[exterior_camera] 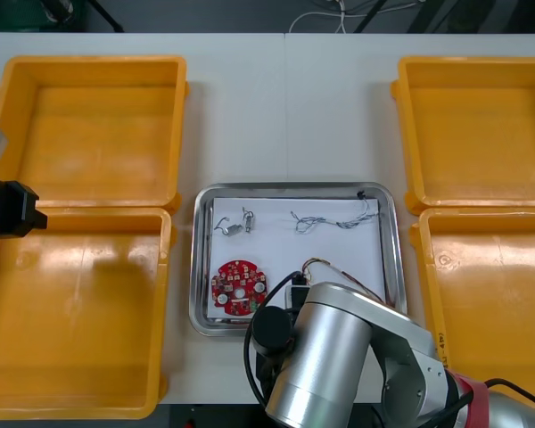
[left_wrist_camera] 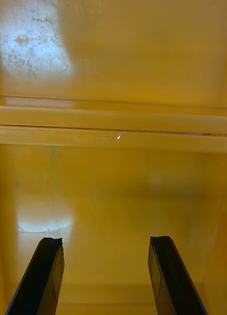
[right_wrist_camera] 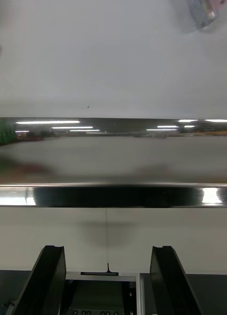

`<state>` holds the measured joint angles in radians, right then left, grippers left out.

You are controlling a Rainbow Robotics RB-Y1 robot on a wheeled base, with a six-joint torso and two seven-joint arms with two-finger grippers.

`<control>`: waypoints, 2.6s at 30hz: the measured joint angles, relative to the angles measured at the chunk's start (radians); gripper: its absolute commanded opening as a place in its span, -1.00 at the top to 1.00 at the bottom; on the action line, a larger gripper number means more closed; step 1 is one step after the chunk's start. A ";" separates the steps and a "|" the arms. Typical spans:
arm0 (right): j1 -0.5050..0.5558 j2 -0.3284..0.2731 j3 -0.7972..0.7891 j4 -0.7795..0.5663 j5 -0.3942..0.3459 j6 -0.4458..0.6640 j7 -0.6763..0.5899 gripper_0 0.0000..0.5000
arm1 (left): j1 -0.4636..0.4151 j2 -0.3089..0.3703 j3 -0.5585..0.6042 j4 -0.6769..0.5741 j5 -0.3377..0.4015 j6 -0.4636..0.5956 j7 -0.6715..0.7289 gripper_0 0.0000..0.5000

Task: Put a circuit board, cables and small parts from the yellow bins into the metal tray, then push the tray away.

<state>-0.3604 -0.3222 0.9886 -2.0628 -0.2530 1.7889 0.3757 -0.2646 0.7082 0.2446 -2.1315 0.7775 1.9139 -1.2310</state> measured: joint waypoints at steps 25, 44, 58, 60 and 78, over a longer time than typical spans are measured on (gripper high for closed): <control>0.021 0.023 0.024 0.044 0.039 -0.044 0.000 -1.00 | 0.000 0.000 0.000 0.000 0.000 0.000 0.000 -1.00; -0.004 0.023 0.024 0.064 0.034 -0.044 -0.001 -1.00 | 0.000 0.000 0.000 0.000 0.000 0.000 0.000 -1.00; -0.042 0.022 0.024 0.068 0.010 -0.048 -0.004 -1.00 | 0.000 0.000 0.000 0.000 0.000 0.000 0.000 -1.00; -0.043 0.021 0.024 0.069 0.009 -0.060 -0.014 -1.00 | 0.000 0.000 0.000 0.000 0.000 0.000 0.000 -1.00; -0.084 0.006 0.022 0.124 -0.003 -0.101 -0.045 -1.00 | 0.000 0.000 0.000 0.000 0.000 0.000 0.000 -1.00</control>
<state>-0.4441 -0.3165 1.0107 -1.9384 -0.2564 1.6878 0.3302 -0.2646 0.7082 0.2447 -2.1315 0.7775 1.9139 -1.2310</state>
